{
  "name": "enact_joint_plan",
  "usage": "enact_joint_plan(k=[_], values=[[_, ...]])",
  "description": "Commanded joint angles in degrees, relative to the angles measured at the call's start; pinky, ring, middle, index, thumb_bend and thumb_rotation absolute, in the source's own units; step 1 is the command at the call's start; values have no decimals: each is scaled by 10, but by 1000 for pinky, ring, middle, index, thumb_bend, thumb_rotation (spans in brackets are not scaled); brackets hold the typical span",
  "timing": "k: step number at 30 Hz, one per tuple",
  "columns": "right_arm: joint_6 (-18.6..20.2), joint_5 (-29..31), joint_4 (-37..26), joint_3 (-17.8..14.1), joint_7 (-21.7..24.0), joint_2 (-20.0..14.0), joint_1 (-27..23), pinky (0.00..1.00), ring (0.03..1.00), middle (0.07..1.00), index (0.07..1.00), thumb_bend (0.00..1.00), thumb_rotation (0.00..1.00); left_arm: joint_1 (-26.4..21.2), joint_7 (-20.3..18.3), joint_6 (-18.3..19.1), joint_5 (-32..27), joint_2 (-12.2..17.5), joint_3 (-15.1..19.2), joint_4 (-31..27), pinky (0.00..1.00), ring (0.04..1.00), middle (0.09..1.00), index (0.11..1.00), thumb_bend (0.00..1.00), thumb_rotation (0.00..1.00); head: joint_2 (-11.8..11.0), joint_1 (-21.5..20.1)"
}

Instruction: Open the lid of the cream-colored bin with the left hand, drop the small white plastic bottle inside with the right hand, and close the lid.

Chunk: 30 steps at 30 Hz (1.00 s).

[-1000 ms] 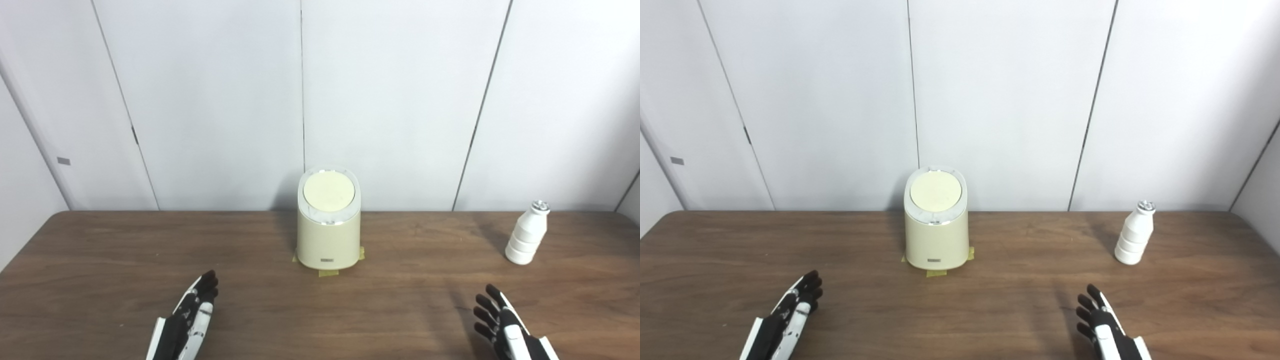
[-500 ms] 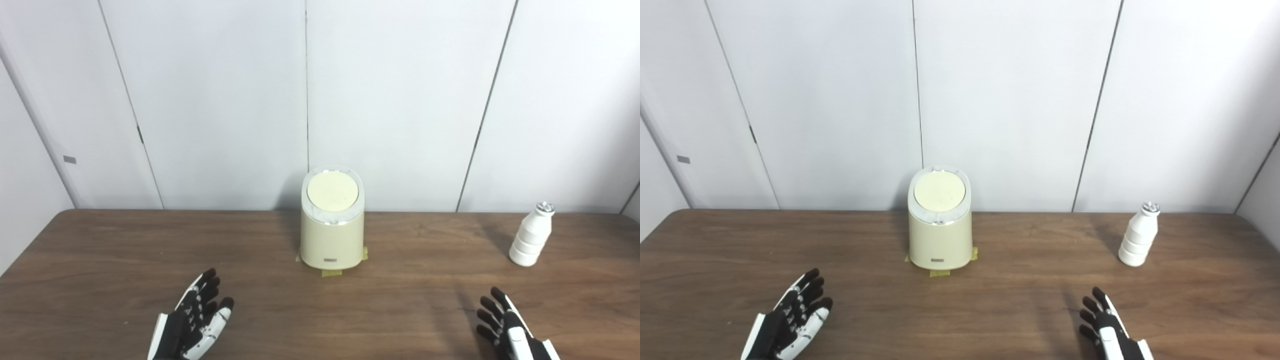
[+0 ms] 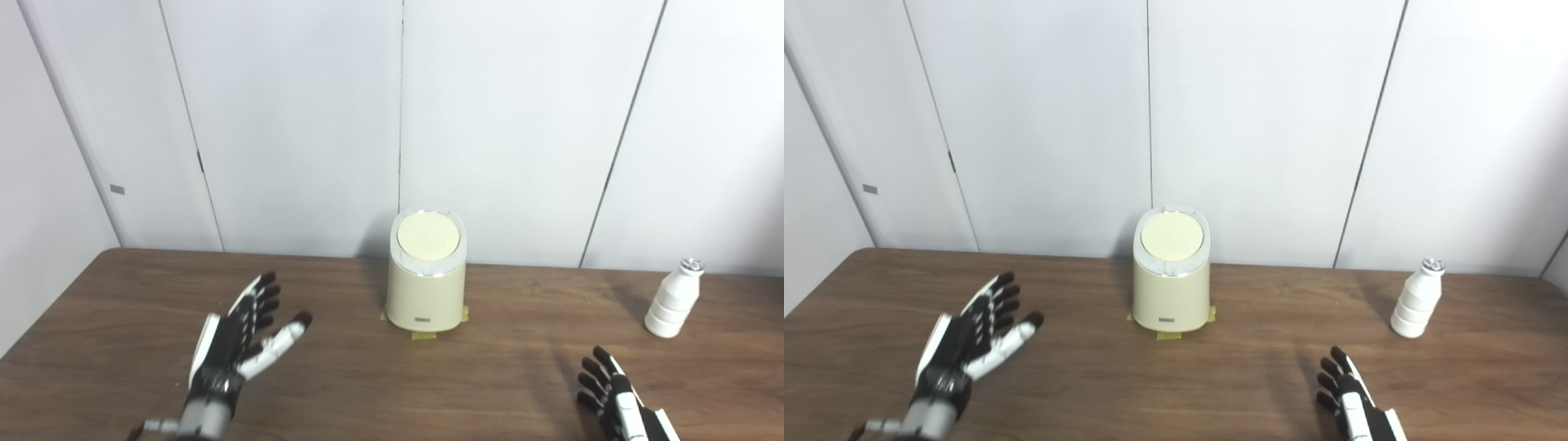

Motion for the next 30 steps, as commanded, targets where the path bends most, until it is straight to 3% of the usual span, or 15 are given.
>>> enact_joint_plan(k=[1,2,4,11,18,21,30], values=[[-21,-1,-11,-3,3,7,-18,883,916,932,950,483,998,-41,-7,5,25,10,-12,-17,793,876,905,955,774,415,2,0],[-22,-1,-10,-3,3,7,-18,880,914,931,949,486,998,-52,-12,6,41,15,-17,-15,752,868,902,952,777,434,2,0],[-24,-2,-7,-4,3,7,-19,876,912,930,948,492,1000,-76,-22,6,58,18,-19,-6,776,860,895,948,781,432,3,-1],[-27,-4,-2,-4,5,8,-21,873,909,926,948,487,997,-150,-81,6,101,6,-6,38,792,891,926,957,820,297,7,-7],[-25,4,0,-6,5,13,-22,888,915,931,951,487,980,-227,-130,6,168,-20,-6,104,783,898,944,973,863,305,10,-11],[-24,5,-1,-6,5,15,-23,890,916,931,950,489,973,-260,-134,6,188,-16,-18,141,759,881,938,968,889,334,11,-14],[-28,5,0,-5,6,18,-24,890,918,932,950,512,962,-329,-118,0,177,1,-54,236,748,880,935,955,869,290,13,-19]])
